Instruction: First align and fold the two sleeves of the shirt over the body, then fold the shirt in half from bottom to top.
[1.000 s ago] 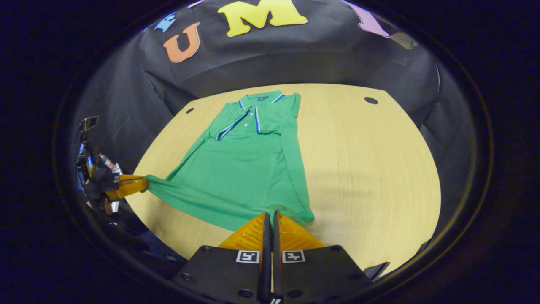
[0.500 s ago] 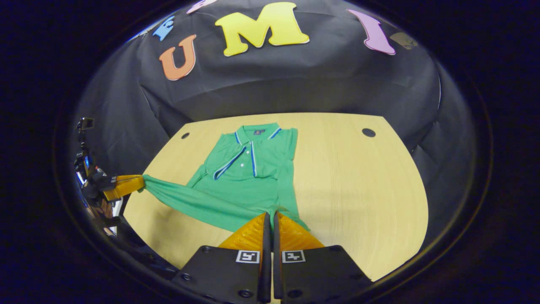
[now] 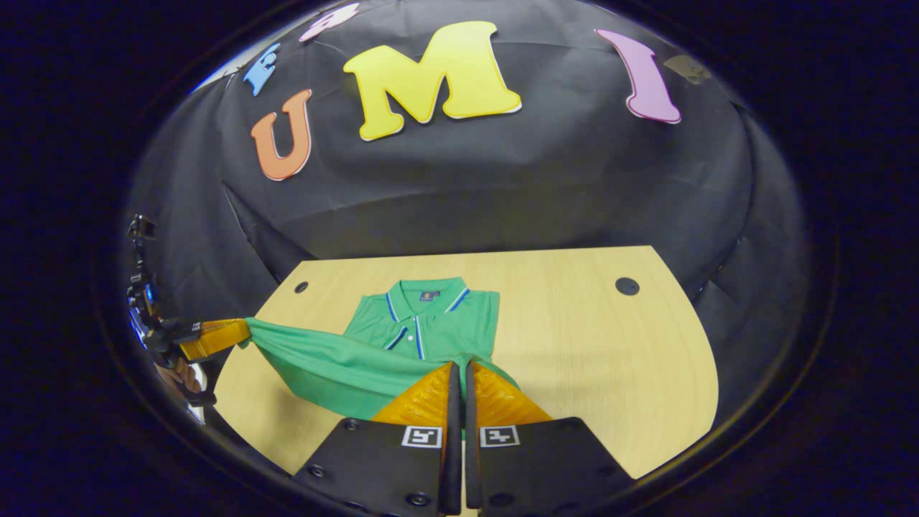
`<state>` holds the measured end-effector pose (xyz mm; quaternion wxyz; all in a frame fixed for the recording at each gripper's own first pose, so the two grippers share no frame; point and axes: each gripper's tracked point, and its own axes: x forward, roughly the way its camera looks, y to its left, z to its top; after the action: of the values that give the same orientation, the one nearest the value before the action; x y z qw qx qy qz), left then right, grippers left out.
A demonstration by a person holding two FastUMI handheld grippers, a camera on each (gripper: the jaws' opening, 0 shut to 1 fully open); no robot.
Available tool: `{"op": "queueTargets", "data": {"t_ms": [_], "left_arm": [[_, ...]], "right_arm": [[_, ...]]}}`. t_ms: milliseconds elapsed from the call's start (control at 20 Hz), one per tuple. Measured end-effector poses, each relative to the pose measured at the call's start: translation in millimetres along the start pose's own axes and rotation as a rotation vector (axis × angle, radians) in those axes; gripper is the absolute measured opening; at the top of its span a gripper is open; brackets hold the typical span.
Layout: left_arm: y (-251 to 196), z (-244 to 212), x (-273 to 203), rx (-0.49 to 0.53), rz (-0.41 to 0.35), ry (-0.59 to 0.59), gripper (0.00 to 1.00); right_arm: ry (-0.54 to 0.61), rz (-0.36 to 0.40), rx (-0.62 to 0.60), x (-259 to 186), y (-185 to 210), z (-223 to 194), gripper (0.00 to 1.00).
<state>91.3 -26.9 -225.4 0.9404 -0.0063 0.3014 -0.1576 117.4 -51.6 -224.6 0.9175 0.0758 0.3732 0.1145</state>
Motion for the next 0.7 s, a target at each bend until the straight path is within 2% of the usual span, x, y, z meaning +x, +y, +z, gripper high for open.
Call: {"op": "queueTargets", "data": {"t_ms": [400,700], "left_arm": [[27,55,64,-0.001,0.009,-0.054,0.03],[47,47,127,0.011,0.051,-0.036,0.03]], "right_arm": [[-0.062,-0.013,-0.062,57,-3,60,0.06],[-0.086,-0.022,-0.091,127,-6,71,0.05]]}}
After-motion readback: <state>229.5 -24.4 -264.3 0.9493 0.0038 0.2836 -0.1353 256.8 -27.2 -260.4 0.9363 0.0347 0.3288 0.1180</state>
